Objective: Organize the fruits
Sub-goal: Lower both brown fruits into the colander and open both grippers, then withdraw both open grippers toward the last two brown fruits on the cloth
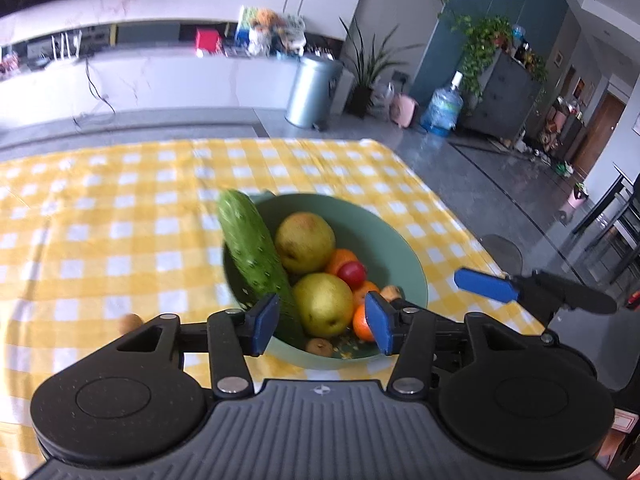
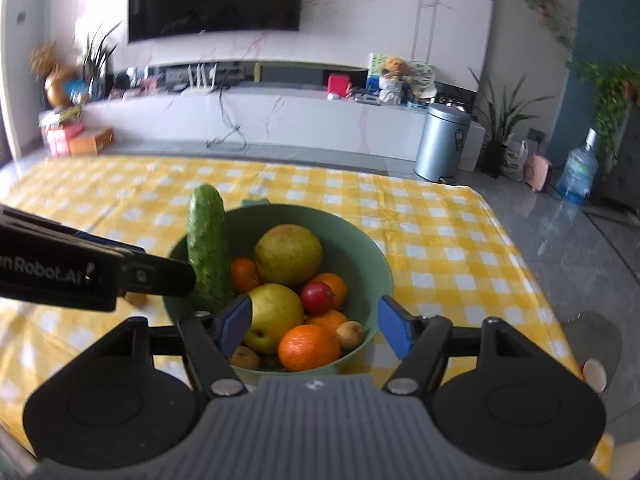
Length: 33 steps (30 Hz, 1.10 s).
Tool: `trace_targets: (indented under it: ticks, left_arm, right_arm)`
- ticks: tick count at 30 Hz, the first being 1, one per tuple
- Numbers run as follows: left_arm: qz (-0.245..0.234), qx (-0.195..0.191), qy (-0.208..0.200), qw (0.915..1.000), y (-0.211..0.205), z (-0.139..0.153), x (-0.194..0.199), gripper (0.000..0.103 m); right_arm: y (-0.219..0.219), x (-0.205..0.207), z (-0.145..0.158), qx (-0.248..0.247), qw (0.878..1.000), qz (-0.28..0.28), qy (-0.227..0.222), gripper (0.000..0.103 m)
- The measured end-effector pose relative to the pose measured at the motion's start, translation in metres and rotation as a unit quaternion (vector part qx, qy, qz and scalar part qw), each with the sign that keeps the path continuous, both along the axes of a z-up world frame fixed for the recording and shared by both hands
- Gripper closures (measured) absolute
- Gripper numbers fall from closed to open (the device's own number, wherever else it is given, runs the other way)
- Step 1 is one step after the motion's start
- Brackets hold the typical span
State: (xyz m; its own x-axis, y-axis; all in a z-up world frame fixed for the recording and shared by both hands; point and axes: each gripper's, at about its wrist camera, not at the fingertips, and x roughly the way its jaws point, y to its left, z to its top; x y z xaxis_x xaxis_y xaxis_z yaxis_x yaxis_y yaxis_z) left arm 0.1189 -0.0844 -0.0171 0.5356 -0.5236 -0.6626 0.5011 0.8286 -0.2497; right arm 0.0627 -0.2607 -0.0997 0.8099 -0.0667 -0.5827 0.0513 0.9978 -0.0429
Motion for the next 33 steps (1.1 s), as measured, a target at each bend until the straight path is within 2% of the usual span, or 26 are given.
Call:
trace_targets:
  ticks: [6,17,25,33]
  left_arm:
    - [0.011,0.016,-0.027,0.9994,0.017,0.010,-0.010,0.043]
    - [0.028,0.032,-0.023,0.9988,0.058,-0.002,-0.017,0.043]
    - [0.048,0.026,-0.003,0.9985,0.090,-0.017,-0.010,0.043]
    - [0.046,0.021,0.009,0.9987,0.103,-0.033,-0.002,0.043]
  right_arm:
    - [0.016,-0.016,0.002,0.040,0.999,-0.012,-0.018,0.033]
    - [0.048,-0.034,-0.003,0.068,0.997,-0.006,-0.023,0.033]
    - [0.079,-0.033,-0.013,0.043,0.999,0.029,-0.017,0.035]
    - [0.109,-0.024,-0.027,-0.010,0.997,0.082,-0.008,0.053]
